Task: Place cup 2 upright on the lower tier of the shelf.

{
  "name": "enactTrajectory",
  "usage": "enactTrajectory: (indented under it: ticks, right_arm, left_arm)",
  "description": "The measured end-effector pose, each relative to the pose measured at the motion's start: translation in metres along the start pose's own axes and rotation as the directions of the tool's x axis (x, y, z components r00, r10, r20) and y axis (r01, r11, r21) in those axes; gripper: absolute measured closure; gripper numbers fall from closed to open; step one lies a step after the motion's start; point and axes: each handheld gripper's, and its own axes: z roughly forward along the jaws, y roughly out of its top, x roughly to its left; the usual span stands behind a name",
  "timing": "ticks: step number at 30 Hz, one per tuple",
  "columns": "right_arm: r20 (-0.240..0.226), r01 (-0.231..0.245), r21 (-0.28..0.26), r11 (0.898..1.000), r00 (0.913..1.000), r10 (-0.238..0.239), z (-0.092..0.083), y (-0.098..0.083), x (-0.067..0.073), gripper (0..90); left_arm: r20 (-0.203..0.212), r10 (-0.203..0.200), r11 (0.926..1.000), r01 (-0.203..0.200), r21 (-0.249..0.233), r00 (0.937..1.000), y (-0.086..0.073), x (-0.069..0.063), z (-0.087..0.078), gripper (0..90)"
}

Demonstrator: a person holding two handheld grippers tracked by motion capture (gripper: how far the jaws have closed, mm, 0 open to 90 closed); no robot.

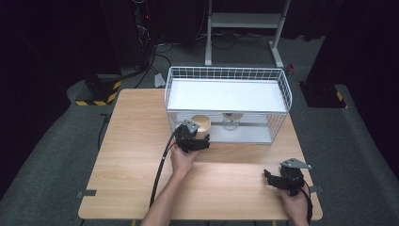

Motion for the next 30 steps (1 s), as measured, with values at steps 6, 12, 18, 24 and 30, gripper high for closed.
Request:
enactTrajectory:
  ticks: [6,12,18,24,30]
  right_arm:
    - [0.001,0.001,-0.001,1.000,1.0000,-0.001,0.000,0.000,0.000,22.8]
    - [0.000,-0.003,0.001,1.000,1.0000,0.003,0.000,0.000,0.000,22.8]
    - [0.000,-0.003,0.001,1.000,1.0000,0.003,0.000,0.000,0.000,22.9]
    - [0.001,-0.003,0.001,1.000,1.0000,0.003,0.000,0.000,0.000,22.9]
    - [0.000,-0.003,0.001,1.000,1.0000,0.003,0.000,0.000,0.000,22.8]
  left_arm:
    - [-0.008,0.009,0.9999,-0.009,0.011,0.9999,-0.004,0.002,0.002,22.7]
    - [-0.016,-0.004,0.9997,0.005,0.024,0.9999,-0.004,0.002,0.007,25.2]
    - [-0.025,-0.014,0.9995,0.014,0.029,0.9996,-0.002,0.002,0.011,31.6]
    - [-0.028,-0.011,0.9989,0.013,0.046,0.9995,0.000,0.003,0.015,33.6]
    - [-0.042,-0.016,0.9992,0.017,0.036,0.9990,-0.001,0.003,0.018,37.7]
